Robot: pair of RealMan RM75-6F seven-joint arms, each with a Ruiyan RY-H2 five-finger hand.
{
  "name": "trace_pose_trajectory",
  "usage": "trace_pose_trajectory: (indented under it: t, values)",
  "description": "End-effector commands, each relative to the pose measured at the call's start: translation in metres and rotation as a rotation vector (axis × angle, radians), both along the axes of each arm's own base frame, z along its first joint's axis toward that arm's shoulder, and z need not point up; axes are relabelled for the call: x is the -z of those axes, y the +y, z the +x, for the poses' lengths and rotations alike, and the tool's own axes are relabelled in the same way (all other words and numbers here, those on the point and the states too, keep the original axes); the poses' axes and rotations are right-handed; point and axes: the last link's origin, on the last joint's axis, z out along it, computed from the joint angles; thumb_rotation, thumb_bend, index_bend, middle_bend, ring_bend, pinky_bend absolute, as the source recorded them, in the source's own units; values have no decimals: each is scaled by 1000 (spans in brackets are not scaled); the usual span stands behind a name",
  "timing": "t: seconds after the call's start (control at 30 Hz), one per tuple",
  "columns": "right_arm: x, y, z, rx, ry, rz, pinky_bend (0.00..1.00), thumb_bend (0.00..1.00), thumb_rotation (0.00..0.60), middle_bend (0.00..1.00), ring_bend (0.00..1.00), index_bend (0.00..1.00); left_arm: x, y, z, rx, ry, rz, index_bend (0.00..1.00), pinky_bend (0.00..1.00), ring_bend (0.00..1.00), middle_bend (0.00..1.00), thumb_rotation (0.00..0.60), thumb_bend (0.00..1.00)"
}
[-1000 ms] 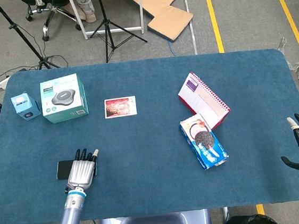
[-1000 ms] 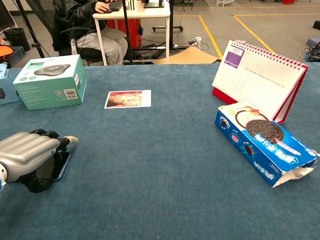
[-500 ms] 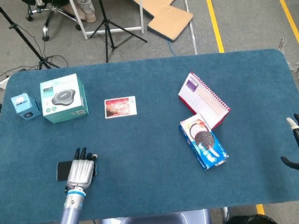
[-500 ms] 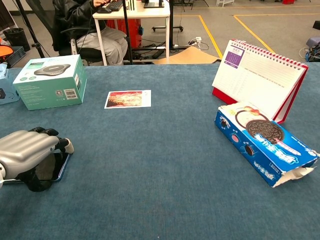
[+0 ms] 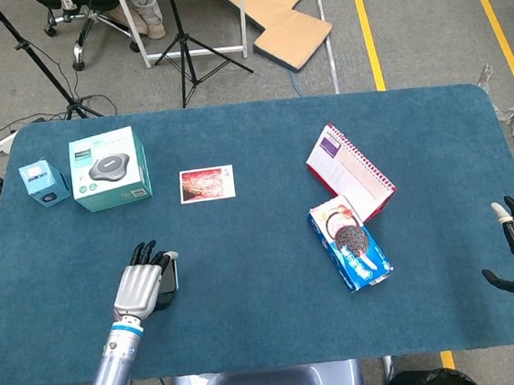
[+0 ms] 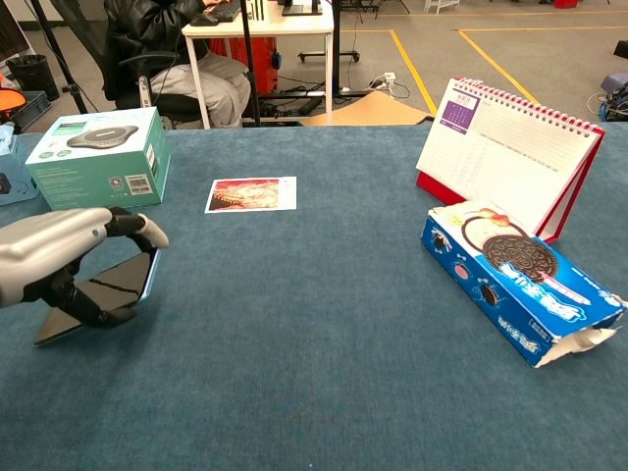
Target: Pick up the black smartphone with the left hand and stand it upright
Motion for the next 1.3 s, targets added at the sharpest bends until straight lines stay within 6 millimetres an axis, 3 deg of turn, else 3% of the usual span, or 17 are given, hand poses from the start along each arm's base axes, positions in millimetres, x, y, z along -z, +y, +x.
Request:
trace_pose_trajectory:
  t: [0.03,0.43,0.73,1.3]
  values:
    - [0,0,0,0,0,0,0,0,600,0,0,14,-9,1,8,-19,-211,11,341,0,0,393,600,363]
    - [0,0,0,-1,0,1,0,0,600,0,0,14,-16,6,11,-73,-694,-2,348,0,0,400,600,376]
    - [1,0,0,2,5,2,0,0,600,0,0,14,-8,10,2,-239,-1132,-198,349,0,0,406,600,379]
    - [3,-1,-2,6,9,5,0,0,600,0,0,10,18,12,-26,-327,-1357,-280,370,0,0,410,600,381]
